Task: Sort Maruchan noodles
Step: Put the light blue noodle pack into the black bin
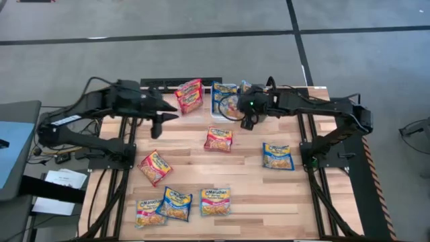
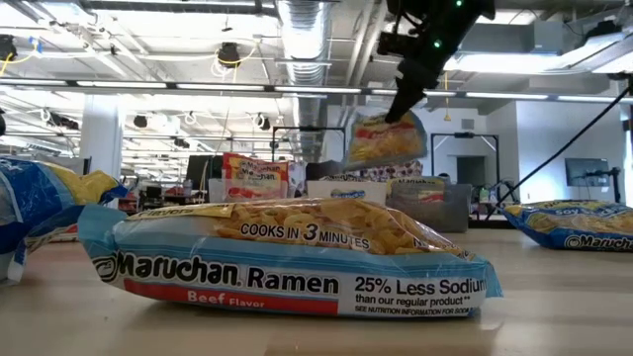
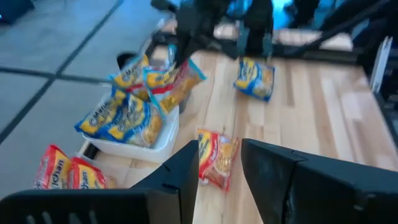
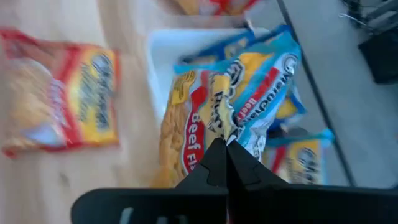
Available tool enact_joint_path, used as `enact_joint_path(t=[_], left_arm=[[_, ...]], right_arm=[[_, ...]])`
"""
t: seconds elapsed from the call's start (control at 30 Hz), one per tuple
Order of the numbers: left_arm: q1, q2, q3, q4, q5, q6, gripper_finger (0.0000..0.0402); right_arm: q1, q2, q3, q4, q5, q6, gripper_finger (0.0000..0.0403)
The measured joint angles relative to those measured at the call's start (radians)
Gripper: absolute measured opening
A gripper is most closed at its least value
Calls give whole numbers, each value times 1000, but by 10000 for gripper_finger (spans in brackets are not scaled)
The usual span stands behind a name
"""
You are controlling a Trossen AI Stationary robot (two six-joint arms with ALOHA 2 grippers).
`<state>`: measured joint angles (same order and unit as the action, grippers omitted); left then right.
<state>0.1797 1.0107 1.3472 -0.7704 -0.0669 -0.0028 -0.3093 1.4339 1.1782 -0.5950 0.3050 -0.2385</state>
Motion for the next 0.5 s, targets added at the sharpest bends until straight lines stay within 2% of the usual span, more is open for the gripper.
enact_joint_path(t=[0.3, 0.5], left_arm=[[0, -128, -1, 2, 0, -72, 110], [0, -172, -1, -7, 0, -130, 110]], right_arm=[[-129, -1, 0, -12, 92, -195, 4], [-205, 4, -3, -62, 94, -262, 3]])
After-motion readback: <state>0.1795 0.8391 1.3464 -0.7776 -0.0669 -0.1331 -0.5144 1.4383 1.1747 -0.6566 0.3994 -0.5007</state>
